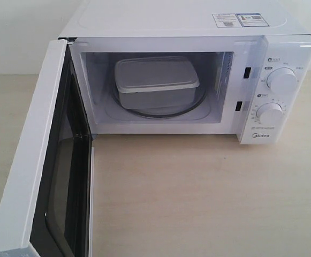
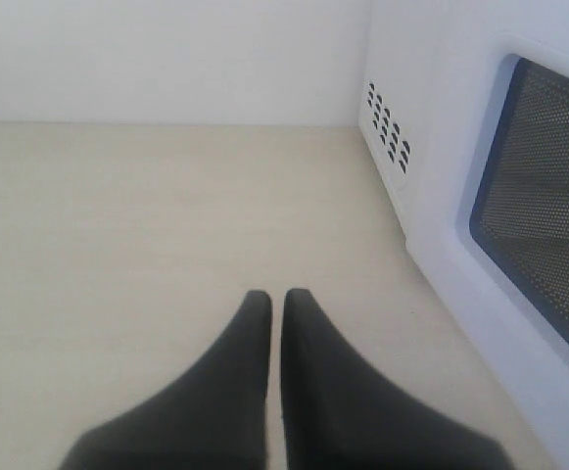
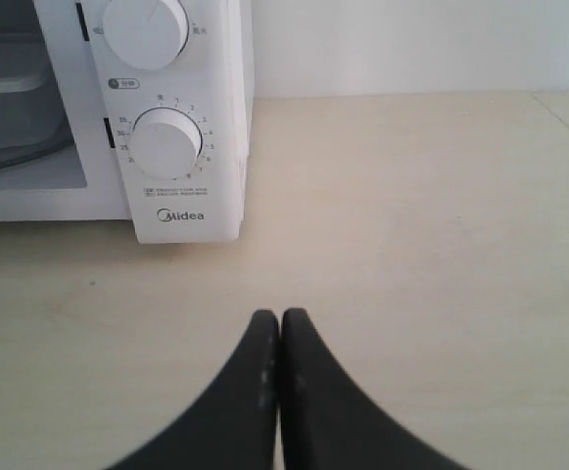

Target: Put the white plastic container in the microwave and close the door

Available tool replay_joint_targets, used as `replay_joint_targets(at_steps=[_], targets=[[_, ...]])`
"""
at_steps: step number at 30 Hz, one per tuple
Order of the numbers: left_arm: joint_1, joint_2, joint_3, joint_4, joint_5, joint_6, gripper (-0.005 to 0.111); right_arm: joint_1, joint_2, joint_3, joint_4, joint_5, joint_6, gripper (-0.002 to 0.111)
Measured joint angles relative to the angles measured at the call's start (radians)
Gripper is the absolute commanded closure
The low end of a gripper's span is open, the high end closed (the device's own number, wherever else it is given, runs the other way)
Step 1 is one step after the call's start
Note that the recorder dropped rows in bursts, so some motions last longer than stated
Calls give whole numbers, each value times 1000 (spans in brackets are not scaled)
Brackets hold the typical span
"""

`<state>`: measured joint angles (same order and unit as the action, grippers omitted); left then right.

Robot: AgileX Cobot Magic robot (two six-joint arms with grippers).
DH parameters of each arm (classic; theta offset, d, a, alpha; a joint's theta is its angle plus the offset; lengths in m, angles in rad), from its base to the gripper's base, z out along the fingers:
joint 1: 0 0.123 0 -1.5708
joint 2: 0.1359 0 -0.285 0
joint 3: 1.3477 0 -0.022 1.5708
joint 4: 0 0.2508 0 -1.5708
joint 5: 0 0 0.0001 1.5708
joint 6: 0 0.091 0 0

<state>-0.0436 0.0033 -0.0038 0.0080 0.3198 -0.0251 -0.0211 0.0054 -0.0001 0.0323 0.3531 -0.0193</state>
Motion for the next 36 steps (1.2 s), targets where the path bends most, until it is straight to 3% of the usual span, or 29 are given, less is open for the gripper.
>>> replay_joint_targets(at_steps=[31,36], targets=[[0,0,0,0,0,-2,102,0,0,0,0,0,6,108],[0,-2,-112,0,82,-8,102,0,0,0,0,0,6,108]])
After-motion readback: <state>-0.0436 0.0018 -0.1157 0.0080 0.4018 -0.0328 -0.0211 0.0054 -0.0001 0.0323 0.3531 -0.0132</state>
